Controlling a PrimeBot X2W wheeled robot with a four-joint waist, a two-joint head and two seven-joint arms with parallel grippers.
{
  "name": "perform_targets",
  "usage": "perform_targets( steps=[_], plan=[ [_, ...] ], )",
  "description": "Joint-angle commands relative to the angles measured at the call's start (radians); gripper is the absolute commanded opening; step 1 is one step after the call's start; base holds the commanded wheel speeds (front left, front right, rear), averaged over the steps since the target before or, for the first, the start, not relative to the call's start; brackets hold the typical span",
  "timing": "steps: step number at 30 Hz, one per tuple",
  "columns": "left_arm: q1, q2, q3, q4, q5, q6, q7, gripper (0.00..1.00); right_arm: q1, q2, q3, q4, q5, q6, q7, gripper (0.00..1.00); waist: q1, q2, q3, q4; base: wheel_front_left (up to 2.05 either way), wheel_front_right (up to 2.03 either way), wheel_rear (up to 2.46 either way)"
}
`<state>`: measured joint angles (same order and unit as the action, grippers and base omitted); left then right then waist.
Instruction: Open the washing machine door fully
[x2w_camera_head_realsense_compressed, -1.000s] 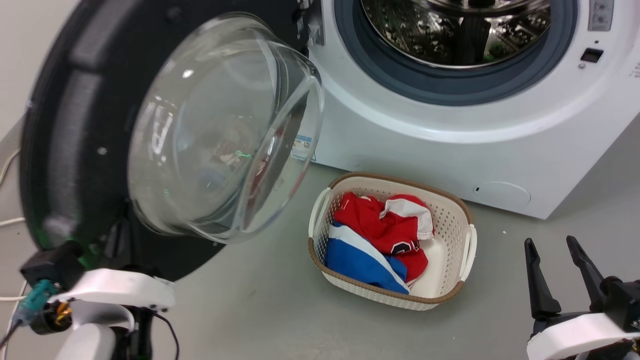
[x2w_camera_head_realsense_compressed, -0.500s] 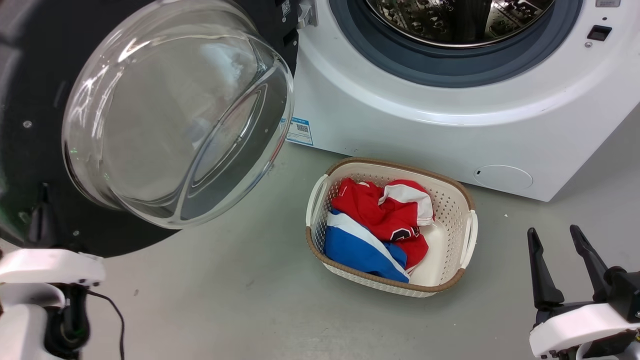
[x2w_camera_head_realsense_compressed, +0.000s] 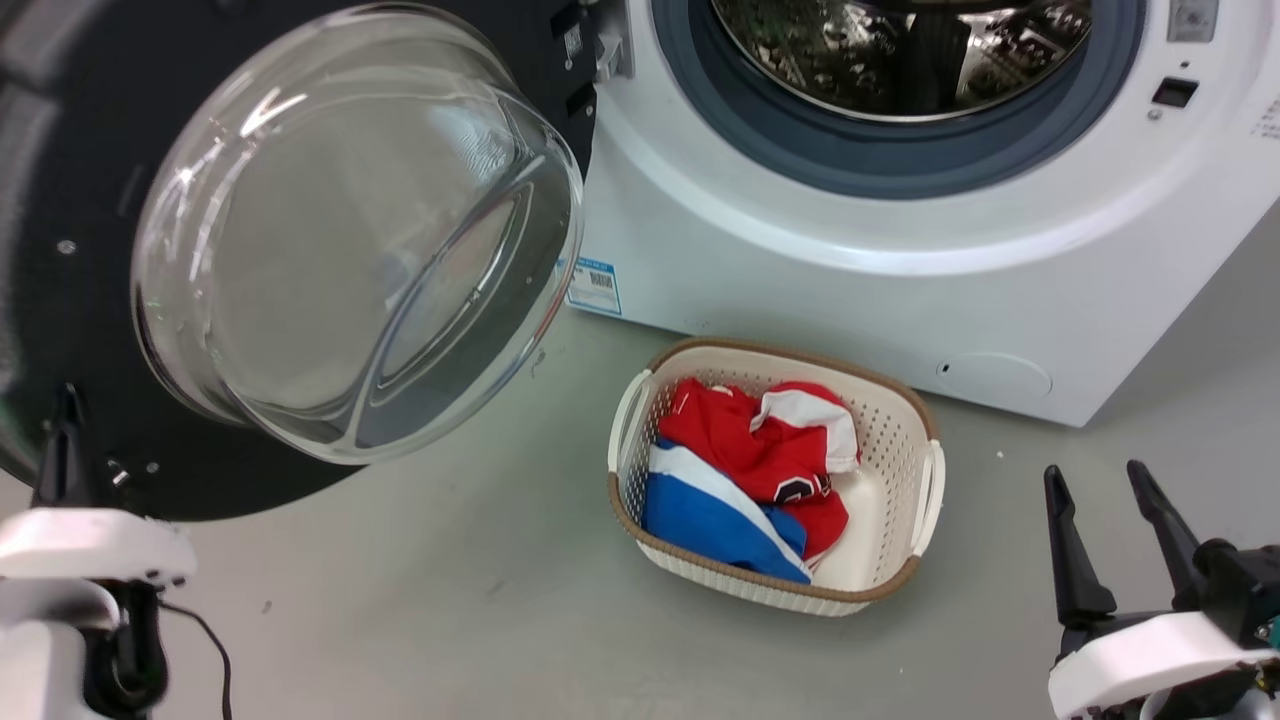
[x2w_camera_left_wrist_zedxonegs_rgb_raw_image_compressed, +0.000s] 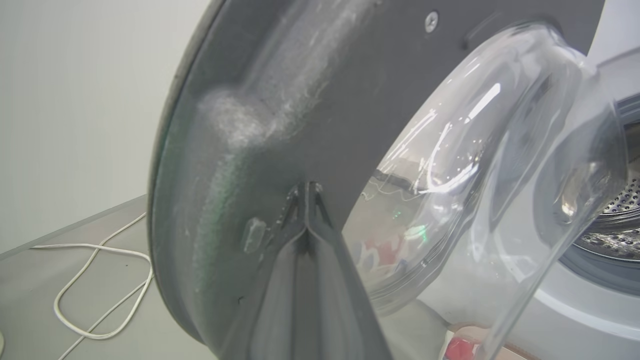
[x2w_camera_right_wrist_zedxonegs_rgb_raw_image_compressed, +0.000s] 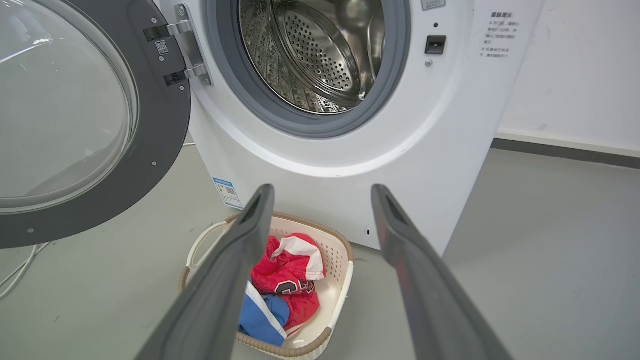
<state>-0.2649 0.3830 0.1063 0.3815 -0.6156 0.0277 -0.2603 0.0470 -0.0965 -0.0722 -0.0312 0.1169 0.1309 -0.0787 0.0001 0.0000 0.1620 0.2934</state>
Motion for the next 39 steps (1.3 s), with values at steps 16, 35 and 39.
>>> perform_targets(
  steps=[16,35,39],
  plan=[
    [0.282,-0.075,-0.100,-0.228,0.124,0.082,0.058,0.00,0.069,0.041,0.009,0.088,0.022,0.000,-0.042,1.00,-0.0001,0.0000,-0.184,-0.010,0.00,0.00,0.00],
    [0.277,-0.153,-0.317,-0.303,0.224,0.066,0.098,1.00,0.065,0.047,0.024,0.095,0.015,0.000,-0.038,1.00,-0.0001,0.0000,-0.223,-0.207,0.00,0.00,0.00],
    [0.257,-0.155,-0.338,-0.264,0.239,0.064,0.088,1.00,0.059,0.047,0.020,0.087,0.013,0.000,-0.031,1.00,-0.0001,0.0000,-0.222,-0.268,0.00,0.00,0.00]
  ],
)
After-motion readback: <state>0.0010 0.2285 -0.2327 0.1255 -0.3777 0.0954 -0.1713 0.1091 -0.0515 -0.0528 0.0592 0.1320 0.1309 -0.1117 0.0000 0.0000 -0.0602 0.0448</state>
